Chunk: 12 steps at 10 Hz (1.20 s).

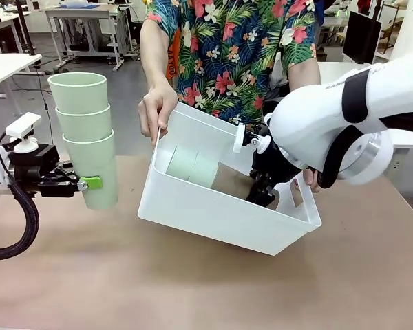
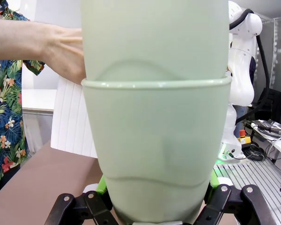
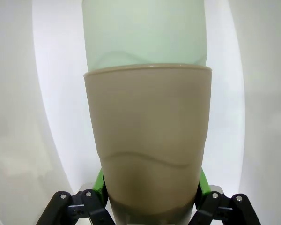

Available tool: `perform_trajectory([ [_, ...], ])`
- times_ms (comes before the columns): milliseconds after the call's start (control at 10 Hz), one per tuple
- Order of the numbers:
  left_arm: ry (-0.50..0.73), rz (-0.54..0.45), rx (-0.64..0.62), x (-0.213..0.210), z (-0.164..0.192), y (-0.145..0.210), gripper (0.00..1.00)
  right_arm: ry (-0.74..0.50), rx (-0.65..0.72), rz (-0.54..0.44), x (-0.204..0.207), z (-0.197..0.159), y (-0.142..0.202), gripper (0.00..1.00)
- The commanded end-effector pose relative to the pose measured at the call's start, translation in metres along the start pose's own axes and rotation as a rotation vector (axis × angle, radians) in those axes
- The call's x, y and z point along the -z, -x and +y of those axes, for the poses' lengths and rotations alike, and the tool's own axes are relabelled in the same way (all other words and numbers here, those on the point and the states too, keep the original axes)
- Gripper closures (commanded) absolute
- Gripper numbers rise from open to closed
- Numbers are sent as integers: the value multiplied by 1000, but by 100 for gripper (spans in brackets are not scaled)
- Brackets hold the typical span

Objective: Stack the cups and store them in the basket.
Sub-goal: Place the stack of Reusable plastic cups into the Pantry Basket.

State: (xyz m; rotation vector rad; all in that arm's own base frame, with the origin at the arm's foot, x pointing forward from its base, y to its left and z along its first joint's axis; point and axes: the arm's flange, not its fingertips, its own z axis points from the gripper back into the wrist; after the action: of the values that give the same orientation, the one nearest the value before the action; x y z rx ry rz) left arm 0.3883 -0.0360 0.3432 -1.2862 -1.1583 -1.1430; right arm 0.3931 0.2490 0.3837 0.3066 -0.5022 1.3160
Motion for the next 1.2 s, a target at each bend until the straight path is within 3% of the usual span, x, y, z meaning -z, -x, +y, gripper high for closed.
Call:
perform_trajectory([
  [0, 3, -7, 10, 1, -2, -4, 15, 20, 14, 1, 9, -5, -4, 16],
  [600, 3, -7, 10, 1, -2, -4, 15, 8, 5, -7, 26, -11, 2, 16],
  [700, 3, -7, 10, 1, -2, -4, 15, -12, 3, -14, 25, -12, 2, 0],
  [800, 3, -7, 10, 1, -2, -4, 15, -12, -2, -14, 27, -15, -3, 0],
  [1100, 3, -7, 10, 1, -2, -4, 15, -24, 4, -64, -20, -10, -13, 0],
])
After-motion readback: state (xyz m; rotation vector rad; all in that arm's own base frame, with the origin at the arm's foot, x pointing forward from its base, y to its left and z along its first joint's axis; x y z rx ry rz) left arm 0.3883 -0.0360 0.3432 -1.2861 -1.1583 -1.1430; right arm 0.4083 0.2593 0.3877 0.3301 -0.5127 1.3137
